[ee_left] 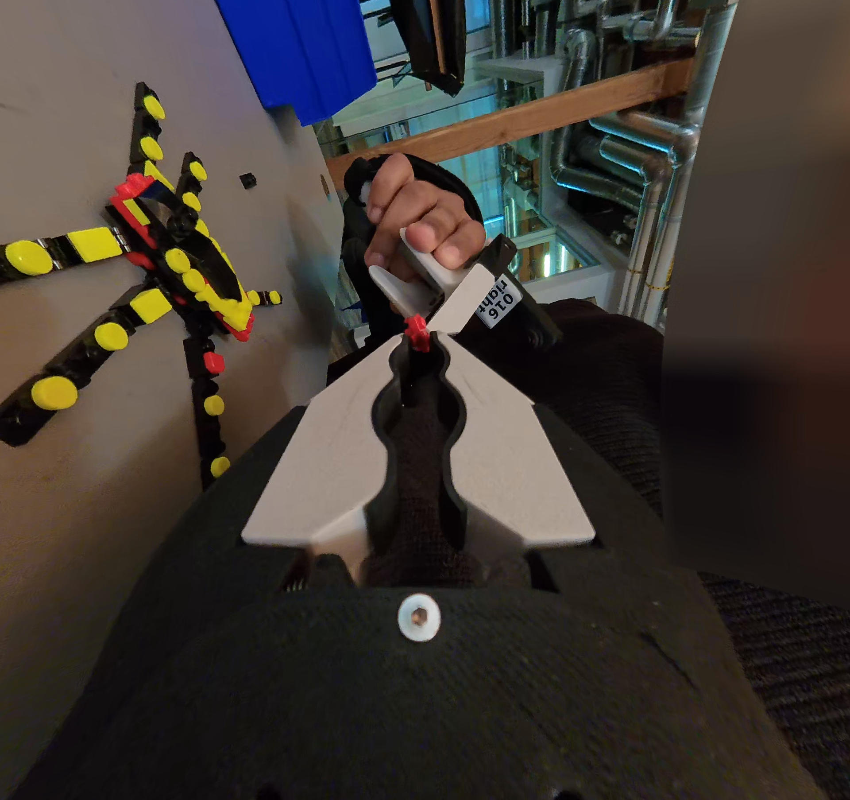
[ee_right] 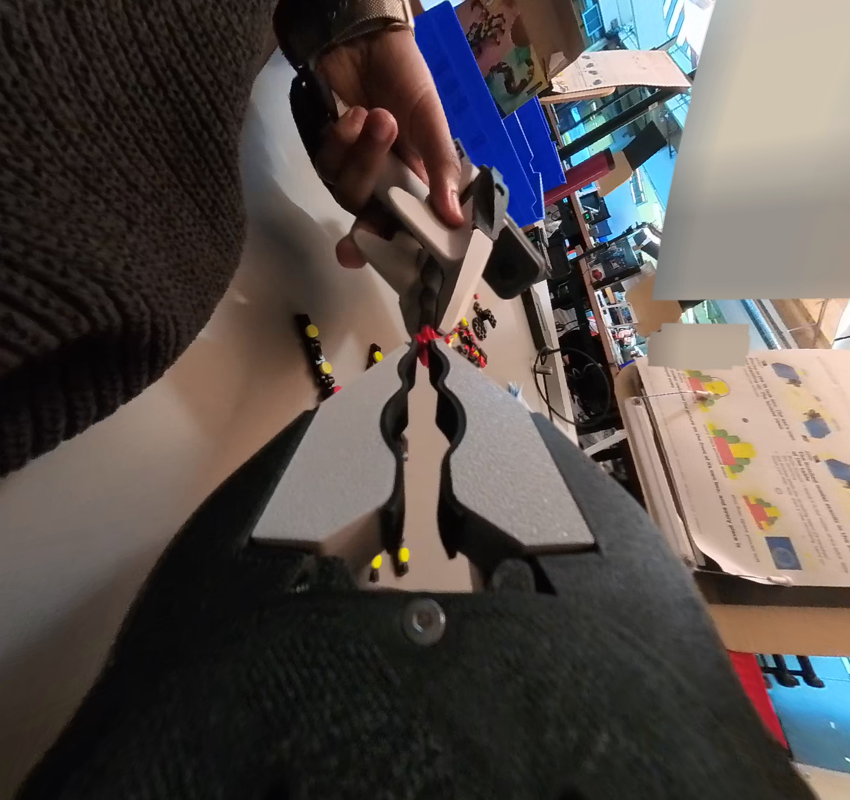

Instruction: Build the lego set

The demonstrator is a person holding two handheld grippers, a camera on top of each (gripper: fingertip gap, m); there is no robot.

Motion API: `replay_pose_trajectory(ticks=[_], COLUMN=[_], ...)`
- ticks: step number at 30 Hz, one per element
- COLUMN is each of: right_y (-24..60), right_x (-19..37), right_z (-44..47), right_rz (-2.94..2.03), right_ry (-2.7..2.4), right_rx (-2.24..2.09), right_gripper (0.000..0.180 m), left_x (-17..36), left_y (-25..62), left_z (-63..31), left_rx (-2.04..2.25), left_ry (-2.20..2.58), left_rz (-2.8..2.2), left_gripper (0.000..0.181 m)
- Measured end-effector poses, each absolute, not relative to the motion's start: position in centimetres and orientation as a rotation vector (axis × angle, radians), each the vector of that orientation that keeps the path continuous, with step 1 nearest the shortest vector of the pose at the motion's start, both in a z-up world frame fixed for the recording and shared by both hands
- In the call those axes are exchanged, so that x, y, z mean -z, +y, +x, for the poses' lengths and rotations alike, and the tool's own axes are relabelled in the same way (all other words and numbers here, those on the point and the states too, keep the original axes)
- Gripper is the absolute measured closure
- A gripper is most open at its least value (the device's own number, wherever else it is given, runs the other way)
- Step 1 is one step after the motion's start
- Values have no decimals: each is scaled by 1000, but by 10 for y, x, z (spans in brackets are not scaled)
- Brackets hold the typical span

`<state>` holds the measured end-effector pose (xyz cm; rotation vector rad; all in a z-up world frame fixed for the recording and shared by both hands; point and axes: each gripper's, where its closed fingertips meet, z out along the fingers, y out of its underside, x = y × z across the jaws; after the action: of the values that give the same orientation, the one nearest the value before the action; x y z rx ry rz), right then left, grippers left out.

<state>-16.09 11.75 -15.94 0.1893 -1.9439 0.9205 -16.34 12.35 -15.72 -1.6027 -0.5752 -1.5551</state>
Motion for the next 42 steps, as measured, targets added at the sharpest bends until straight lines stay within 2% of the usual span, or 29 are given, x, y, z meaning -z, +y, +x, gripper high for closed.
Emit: replay_pose_trajectory(ticks=[4,8,10,13,18,22,26,32,42], right_y=[119,121,125,130,128,126,117,138,271], right_x=[156,146,141,138,125,129,135,134,75], right_z=[-165,-172,-175,-181,-181,-175,-165,-180,-175], right_rz=[136,-179,-393,-706,-914,-819,-695,-733,-894], right_ry=[-1921,-1961,-1974,-1993,-1953,-2007,-2096,-2014,-1617], right_rx=[-931,-1233,-1440,-1719,-2007,-1949,-1883,-1763,-1417], right_gripper=[176,173,148,142,145,154,180,180,174], left_x=[152,145,145,141,143,139,138,149,154], left_y=[123,122,122,122,121,121,120,122,123], left_z=[-168,-175,-178,-182,-178,-167,-162,-173,-176], left_rx=[1508,1425,1335,1220,1092,1086,1105,1032,1045], left_ry=[-539,-484,-453,-393,-289,-213,-186,-246,-283], left_rz=[-1585,-1566,-1599,-1620,-1691,-1697,-1698,-1753,-1759], left_gripper=[177,177,179,179,180,181,181,181,181])
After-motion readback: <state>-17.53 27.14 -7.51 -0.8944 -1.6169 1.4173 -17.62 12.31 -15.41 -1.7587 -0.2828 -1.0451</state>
